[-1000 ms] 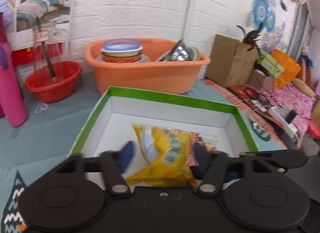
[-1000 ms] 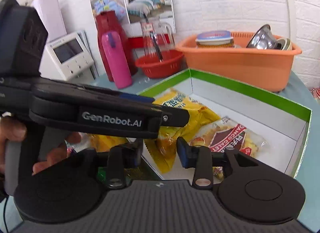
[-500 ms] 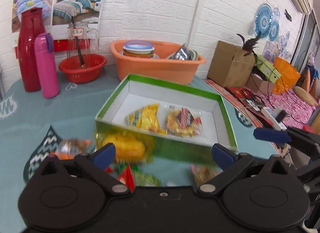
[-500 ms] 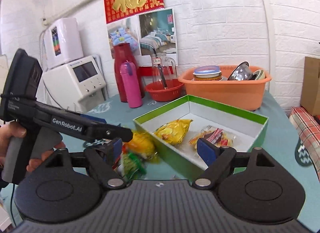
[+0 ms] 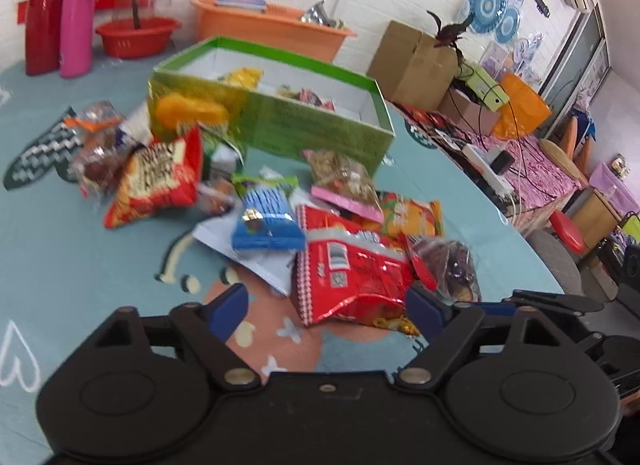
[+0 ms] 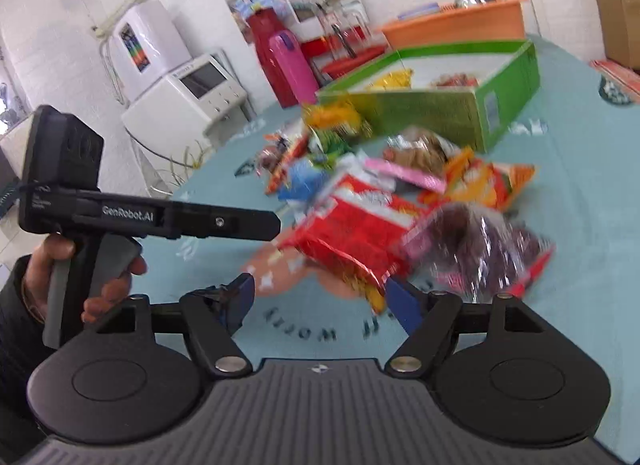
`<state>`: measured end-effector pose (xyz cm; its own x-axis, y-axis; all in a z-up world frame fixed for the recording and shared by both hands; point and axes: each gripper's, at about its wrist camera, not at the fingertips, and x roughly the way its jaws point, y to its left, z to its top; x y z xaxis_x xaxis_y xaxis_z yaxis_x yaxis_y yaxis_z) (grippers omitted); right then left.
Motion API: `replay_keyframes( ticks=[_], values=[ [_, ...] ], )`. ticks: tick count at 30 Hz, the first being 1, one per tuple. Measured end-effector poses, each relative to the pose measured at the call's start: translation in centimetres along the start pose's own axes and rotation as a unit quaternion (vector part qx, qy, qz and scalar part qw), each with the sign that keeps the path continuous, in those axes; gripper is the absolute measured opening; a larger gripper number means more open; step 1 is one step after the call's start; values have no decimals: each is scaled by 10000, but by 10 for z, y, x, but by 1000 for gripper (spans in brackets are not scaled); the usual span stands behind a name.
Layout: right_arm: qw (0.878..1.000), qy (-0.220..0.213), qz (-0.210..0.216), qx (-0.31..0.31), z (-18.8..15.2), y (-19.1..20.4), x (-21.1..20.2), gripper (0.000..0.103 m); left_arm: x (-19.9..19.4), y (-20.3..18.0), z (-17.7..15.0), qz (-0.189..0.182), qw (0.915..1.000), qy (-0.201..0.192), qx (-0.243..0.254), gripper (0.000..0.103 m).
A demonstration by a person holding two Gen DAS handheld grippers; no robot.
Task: Organize snacks
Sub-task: 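Grasp the red snack bag with the left tool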
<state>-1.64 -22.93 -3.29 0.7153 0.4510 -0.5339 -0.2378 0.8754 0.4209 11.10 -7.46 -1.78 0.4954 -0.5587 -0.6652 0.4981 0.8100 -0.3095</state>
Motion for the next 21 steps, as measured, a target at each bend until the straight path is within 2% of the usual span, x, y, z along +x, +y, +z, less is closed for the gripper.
replay_keyframes(
  ticks=[4,10,17,18,19,20,21],
  values=[
    [9988,62,-469,-122,-4,-1,13,103,15,-3,2,120,9999,-3,27,103],
    [9965,-126,-624,-545,0,4,32,103,33,-7,9,72,9999,105,75,103],
    [9881,-157,-1116,-1046,2,8,51,103,43,-6,6,130,9997,141,120,103],
    [9871,-175,-1146,-1102,1,10,52,103,43,-8,5,117,9997,132,172,89],
    [9863,-174,-1159,-1162,0,12,53,88,43,-9,3,29,9998,135,168,80],
    [9865,-144,-1136,-1173,0,15,52,83,41,-10,2,-15,9999,115,114,74],
    [9864,-136,-1165,-1147,0,16,49,69,38,-12,1,28,9998,103,143,72]
  ],
)
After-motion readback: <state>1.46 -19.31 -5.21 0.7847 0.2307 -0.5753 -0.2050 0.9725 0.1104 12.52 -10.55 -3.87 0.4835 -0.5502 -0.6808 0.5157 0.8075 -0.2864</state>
